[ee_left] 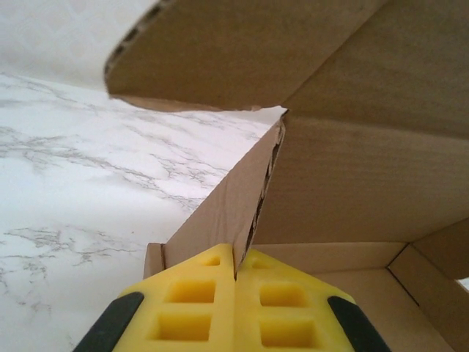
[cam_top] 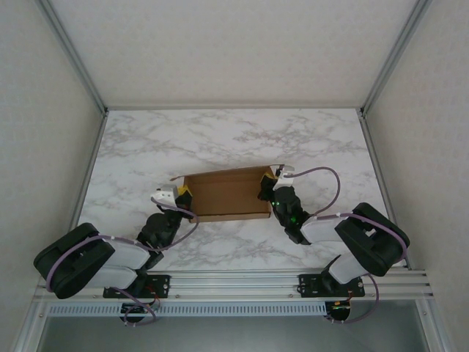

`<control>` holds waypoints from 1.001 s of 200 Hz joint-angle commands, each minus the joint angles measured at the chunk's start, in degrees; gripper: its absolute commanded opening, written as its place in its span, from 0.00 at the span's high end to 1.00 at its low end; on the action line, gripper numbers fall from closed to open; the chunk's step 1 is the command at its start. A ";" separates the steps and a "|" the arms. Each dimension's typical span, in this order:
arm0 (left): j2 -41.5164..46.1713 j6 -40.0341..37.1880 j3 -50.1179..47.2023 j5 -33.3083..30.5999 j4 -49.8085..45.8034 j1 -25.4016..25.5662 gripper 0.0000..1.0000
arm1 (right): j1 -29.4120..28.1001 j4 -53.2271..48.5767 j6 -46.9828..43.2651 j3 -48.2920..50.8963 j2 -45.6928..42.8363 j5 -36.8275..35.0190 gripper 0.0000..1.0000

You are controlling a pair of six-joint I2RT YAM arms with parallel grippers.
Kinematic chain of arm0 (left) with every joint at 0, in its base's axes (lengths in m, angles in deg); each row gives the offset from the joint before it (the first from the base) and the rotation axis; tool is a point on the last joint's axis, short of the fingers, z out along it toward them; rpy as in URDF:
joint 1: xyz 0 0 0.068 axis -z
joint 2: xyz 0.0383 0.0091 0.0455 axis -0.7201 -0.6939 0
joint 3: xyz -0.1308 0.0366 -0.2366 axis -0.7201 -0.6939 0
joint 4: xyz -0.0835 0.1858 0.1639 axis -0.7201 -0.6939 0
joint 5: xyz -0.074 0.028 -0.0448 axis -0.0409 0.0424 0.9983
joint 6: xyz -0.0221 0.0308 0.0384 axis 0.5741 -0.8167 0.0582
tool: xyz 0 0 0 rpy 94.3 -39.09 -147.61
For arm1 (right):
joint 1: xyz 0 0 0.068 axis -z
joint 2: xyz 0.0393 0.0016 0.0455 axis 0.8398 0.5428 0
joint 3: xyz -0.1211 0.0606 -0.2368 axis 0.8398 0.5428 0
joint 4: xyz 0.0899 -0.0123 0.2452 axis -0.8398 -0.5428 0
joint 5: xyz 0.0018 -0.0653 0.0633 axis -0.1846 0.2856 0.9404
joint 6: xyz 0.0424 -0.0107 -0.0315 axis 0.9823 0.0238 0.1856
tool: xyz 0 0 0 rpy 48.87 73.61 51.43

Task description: Fold the paper box

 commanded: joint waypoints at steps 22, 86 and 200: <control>1.66 4.43 -3.74 -3.37 -8.66 1.93 1.00 | -2.80 -9.99 5.44 3.06 2.88 0.28 0.98; 0.11 7.14 -3.20 -5.36 -11.17 2.88 1.00 | -4.97 -6.62 5.02 4.69 6.94 -2.48 0.95; 4.01 6.18 -3.91 -11.72 -13.30 4.58 1.00 | -5.54 -8.05 -1.58 8.18 -4.25 -3.40 0.69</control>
